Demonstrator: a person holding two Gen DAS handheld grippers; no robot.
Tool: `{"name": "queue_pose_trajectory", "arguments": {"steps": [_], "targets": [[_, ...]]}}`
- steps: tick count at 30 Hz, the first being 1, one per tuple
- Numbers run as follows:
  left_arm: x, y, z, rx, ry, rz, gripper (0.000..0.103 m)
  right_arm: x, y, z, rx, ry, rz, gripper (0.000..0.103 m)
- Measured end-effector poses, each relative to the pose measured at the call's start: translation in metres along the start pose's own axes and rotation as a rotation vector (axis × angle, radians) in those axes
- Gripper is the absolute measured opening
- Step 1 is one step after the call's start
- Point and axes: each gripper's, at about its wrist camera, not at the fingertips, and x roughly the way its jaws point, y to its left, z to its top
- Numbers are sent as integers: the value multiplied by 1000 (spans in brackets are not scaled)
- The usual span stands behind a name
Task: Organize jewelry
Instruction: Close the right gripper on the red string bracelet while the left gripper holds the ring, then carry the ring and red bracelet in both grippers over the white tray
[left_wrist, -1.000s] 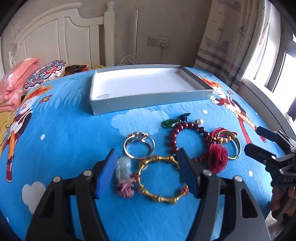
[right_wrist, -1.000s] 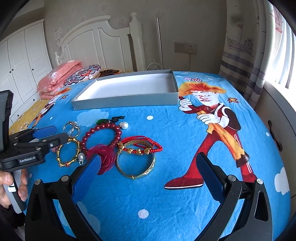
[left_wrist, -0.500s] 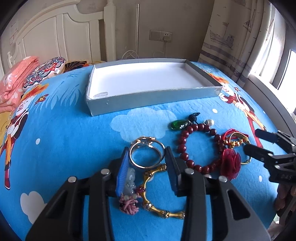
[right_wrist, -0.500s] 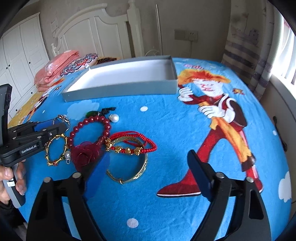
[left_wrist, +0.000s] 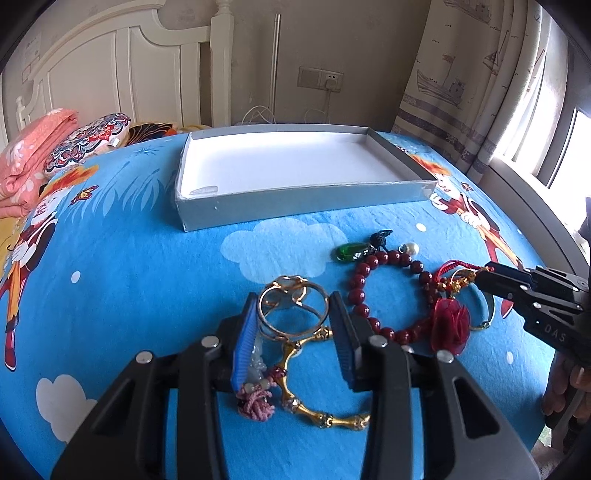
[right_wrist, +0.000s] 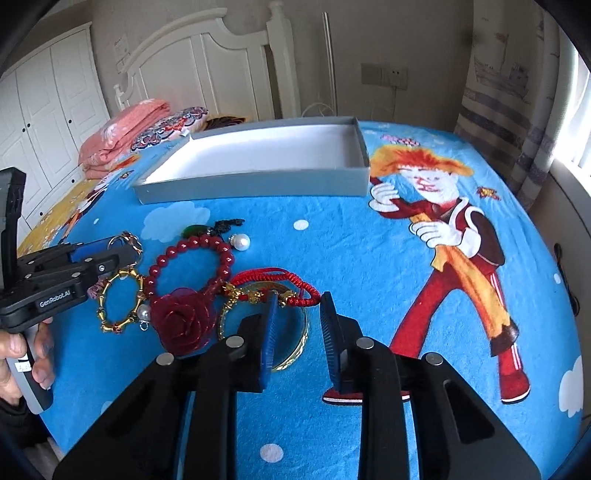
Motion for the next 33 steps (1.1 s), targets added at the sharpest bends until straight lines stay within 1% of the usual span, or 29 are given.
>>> {"name": "queue_pose_trajectory", "arguments": {"steps": [5,9,15,21,26,33], "targets": [[-1,1,0,-2,-1,-3,37,-10,-4,2,12,-38,13,20],[-3,2,1,-9,-9,-5,37,-19,-10,10,32,-61,32,20],[-10,3,5,-9,-28,-8,37,-27,-16,23,47,-96,26,20],[-15,4,9,-12,-40,-6,37,-31,-13,32,49,-122,31,19],[-19,3,12,-12,-58,8,37,-31,-14,39,61,-138,30,19],[-30,5,26,-26,-119,64,37,-26,-13,45,69,-154,16,19]]}}
